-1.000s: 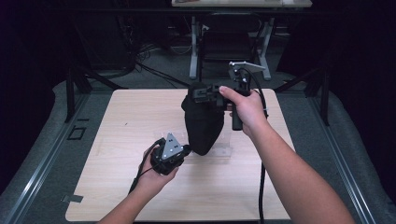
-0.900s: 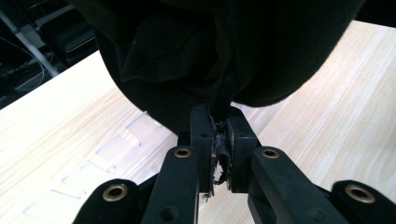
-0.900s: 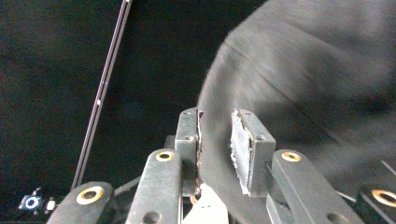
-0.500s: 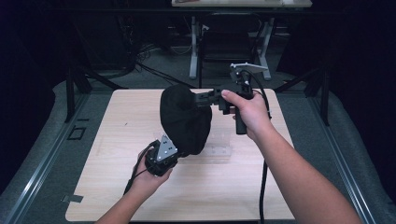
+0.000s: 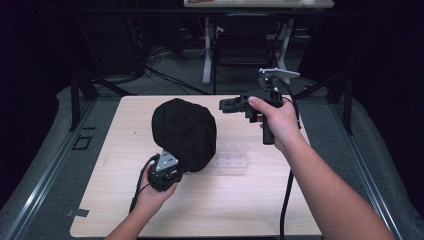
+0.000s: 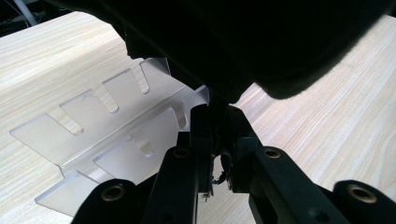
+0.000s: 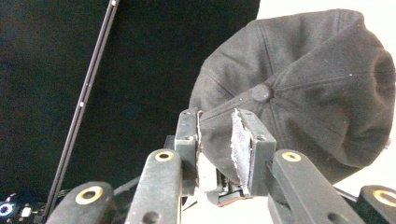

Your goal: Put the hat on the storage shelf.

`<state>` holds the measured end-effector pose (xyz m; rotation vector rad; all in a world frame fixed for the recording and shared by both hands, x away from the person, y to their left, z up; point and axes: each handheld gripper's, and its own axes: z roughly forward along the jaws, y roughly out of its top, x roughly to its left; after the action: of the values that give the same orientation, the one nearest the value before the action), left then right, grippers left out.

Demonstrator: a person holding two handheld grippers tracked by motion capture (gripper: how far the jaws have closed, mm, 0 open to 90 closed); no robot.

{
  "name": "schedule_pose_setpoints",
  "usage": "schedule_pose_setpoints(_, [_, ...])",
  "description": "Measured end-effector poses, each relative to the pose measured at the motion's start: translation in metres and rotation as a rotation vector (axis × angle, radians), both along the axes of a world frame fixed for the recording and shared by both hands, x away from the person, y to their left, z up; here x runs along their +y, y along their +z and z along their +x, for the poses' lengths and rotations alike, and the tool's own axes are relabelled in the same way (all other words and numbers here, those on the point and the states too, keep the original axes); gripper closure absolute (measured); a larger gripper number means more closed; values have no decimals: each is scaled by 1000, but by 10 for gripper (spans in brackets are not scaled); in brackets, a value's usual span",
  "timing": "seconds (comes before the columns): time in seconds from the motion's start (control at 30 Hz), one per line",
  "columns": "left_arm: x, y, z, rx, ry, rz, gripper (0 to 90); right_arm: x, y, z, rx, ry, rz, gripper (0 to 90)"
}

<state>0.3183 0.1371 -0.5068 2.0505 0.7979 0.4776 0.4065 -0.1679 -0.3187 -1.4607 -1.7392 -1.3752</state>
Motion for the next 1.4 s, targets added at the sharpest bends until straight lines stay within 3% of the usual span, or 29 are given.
schedule_pose_setpoints(0.03, [-1,0,-3,10,39,-13,833,-1,0,0,-3,1,-6,719])
schedule_pose_setpoints(0.27, [6,0,-5,22,60,10,707,-8,2,-3,-10,-17,-30,719])
schedule_pose_setpoints(0.43, [18,-4,-7,33,76,-5,564,-12,3,-4,-17,-33,-55,718])
schedule_pose_setpoints(0.47, [23,-6,-8,46,82,-35,544,-14,3,-5,-23,-35,-66,716])
schedule_pose_setpoints(0.53, [30,-7,-10,43,94,-47,510,-16,3,-5,-27,-42,-78,715])
schedule_pose_setpoints(0.67, [41,-7,-13,39,114,-53,498,-20,3,-6,-34,-55,-99,715])
schedule_pose_setpoints(0.83, [63,-10,-20,61,164,-69,480,-28,3,-10,-47,-68,-136,707])
schedule_pose_setpoints(1.0, [78,-19,-25,66,201,-99,475,-32,5,-13,-59,-75,-151,693])
schedule_pose_setpoints(1.03, [86,-28,-27,60,222,-118,476,-33,6,-16,-67,-81,-170,692])
schedule_pose_setpoints(1.07, [86,-28,-27,60,222,-118,477,-33,6,-16,-67,-81,-170,692])
schedule_pose_setpoints(1.1, [93,-36,-26,72,235,-99,480,-34,6,-18,-82,-83,-198,692])
schedule_pose_setpoints(1.13, [93,-36,-26,72,235,-99,480,-34,6,-18,-82,-83,-198,692])
schedule_pose_setpoints(1.17, [96,-38,-25,86,231,-73,480,-35,5,-21,-98,-89,-246,692])
schedule_pose_setpoints(1.23, [102,-40,-24,80,249,-78,479,-36,4,-22,-103,-93,-260,690])
schedule_pose_setpoints(1.3, [106,-41,-24,108,277,-137,473,-39,3,-27,-116,-98,-288,686])
schedule_pose_setpoints(1.4, [105,-43,-23,113,280,-135,463,-43,1,-30,-125,-106,-302,681])
